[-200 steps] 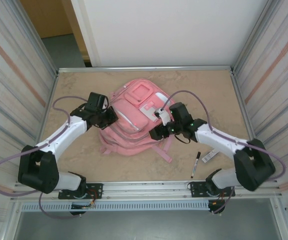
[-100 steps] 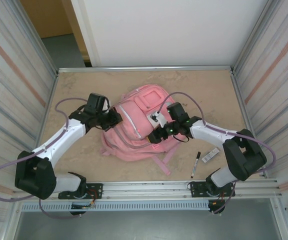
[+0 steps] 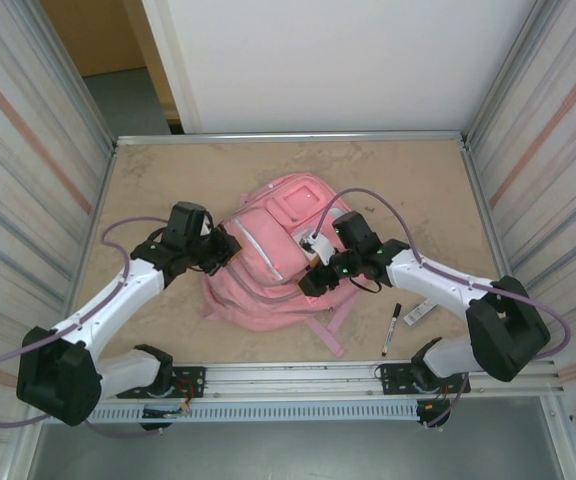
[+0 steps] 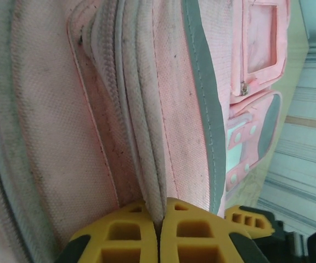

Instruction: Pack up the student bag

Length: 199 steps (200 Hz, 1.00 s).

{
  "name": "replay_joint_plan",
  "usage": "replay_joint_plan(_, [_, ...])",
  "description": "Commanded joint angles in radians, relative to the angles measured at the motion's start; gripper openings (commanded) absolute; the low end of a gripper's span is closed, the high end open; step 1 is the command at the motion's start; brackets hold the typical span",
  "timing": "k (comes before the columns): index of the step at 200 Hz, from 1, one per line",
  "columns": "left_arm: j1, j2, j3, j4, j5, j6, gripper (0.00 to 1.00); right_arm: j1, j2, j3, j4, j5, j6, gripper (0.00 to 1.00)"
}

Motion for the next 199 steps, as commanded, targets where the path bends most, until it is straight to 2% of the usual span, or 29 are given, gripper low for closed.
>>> replay_joint_plan(1, [-0.013, -0.044, -0.011, 0.060, -0.018, -0.068, 0.00, 0.017, -0.029, -0.022, 0.021, 0.016, -0.023, 0.59])
replay_joint_plan(13, [-0.016, -0.053, -0.038, 0.082, -0.025, -0.098, 0.00, 0.025, -0.034, -0.048, 0.077, 0.030, -0.017, 0.58])
replay_joint_plan(26, [-0.017, -0.058, -0.058, 0.105, -0.014, -0.121, 0.00, 0.026, -0.018, -0.059, 0.124, 0.009, -0.017, 0.49])
replay_joint_plan(32, [-0.018, -0.059, -0.062, 0.102, -0.013, -0.128, 0.00, 0.028, -0.007, -0.050, 0.130, 0.012, -0.011, 0.48])
replay_joint_plan(72, [-0.028, -0.081, -0.087, 0.106, -0.024, -0.158, 0.00, 0.068, 0.060, -0.025, 0.215, 0.025, 0.005, 0.60])
replay_joint_plan(122, [-0.027, -0.071, -0.090, 0.096, -0.043, -0.179, 0.00, 0.149, 0.116, 0.024, 0.225, 0.002, -0.067, 0.56])
replay_joint_plan(143, [-0.026, -0.083, -0.104, 0.110, -0.064, -0.206, 0.00, 0.195, 0.077, -0.001, 0.252, 0.033, -0.088, 0.46])
replay_joint_plan(165, [-0.027, -0.100, -0.136, 0.153, -0.091, -0.227, 0.00, 0.200, 0.037, -0.076, 0.316, 0.095, -0.116, 0.37])
replay_joint_plan(184, [-0.031, -0.105, -0.152, 0.196, -0.069, -0.256, 0.00, 0.204, 0.023, -0.117, 0.361, 0.223, -0.156, 0.39])
replay_joint_plan(199, [-0.042, -0.097, -0.148, 0.190, -0.073, -0.246, 0.00, 0.203, 0.039, -0.147, 0.459, 0.261, -0.168, 0.42])
